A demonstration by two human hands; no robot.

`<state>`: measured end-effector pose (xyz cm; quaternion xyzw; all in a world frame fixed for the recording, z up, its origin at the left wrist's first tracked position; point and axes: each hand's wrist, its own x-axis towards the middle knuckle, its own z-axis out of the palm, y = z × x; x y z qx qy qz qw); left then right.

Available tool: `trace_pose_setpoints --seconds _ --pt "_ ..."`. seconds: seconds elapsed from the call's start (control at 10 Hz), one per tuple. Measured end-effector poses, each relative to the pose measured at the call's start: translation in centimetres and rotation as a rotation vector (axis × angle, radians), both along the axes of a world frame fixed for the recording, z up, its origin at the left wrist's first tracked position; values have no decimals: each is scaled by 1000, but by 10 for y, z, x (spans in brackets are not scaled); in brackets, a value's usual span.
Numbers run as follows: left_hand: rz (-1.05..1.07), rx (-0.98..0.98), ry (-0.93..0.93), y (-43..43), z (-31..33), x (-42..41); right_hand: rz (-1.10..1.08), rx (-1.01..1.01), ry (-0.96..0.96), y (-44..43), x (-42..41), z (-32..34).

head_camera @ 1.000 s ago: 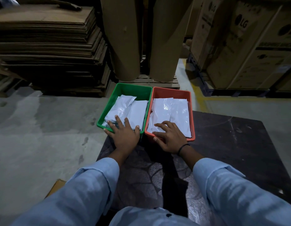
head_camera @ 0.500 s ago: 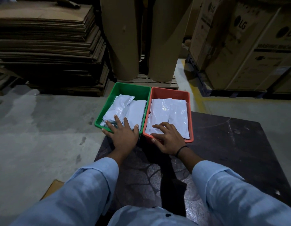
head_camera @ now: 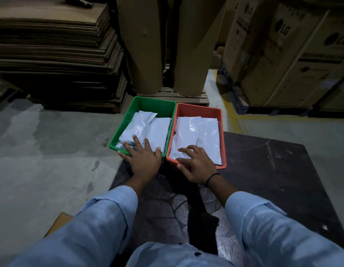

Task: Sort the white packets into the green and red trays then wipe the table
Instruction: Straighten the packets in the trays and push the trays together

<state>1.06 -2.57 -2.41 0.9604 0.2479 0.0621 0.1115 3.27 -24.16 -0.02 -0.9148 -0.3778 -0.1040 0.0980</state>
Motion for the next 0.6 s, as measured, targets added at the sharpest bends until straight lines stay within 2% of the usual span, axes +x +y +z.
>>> trace_pose_setpoints --seconds 0.4,0.6 --pt "-26 -18 24 1 5 -1 -8 -45 42 2 0 3" --pt "-27 -5 -7 2 13 -4 -24 31 13 3 -2 5"
